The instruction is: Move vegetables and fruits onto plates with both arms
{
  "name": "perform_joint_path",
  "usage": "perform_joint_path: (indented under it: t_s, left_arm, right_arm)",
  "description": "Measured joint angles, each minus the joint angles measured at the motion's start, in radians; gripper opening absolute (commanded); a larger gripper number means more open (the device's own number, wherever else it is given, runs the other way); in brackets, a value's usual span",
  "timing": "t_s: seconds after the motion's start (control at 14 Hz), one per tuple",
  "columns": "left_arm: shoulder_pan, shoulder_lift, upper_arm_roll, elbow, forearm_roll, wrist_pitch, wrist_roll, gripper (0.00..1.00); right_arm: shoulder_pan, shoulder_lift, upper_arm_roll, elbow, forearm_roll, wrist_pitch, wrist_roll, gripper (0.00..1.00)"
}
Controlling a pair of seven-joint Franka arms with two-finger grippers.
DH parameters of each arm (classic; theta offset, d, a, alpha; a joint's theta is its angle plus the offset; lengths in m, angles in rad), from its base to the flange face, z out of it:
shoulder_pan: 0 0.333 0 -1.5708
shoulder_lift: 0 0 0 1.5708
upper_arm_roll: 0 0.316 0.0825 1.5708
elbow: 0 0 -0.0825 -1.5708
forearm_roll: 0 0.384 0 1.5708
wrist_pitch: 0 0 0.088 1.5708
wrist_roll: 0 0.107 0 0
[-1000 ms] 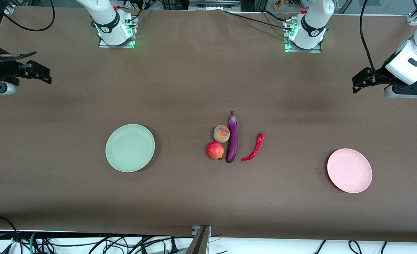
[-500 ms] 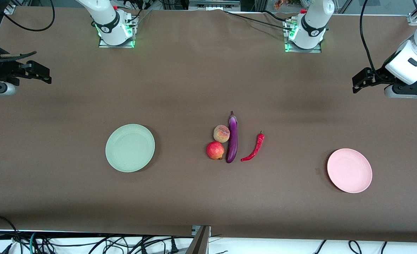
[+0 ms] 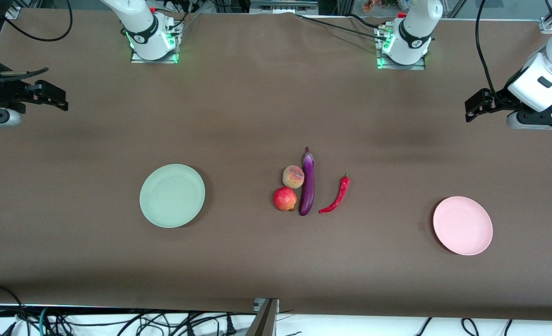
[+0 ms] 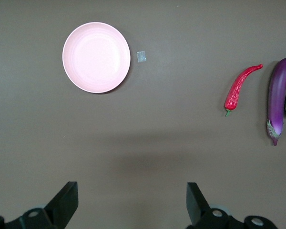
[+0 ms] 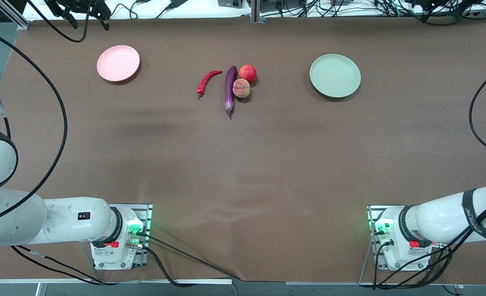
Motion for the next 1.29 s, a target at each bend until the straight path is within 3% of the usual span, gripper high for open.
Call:
perform_joint_path:
  t_s: [0.43,0.79,1.29]
  left_arm:
    - [-0.001,0.043,-0.001,0.000,0.000,-0.070,0.004,1.00]
    - [-0.030,0.197,-0.024,-0.003,-0.003,-0.100,0.009,1.00]
    - [-0.230,0.525,-0.041,-0.002,-0.004,0.356,-0.212,1.00]
  right_arm:
    - [0.000,0.000,0.000,0.000,0.000,0.000,0.000,1.00]
    - [0.000,0.000,0.000,0.001,0.000,0.000,0.000,1.00]
    - [-0.001,0.004,0.000,0.005,0.000,0.000,0.000,1.00]
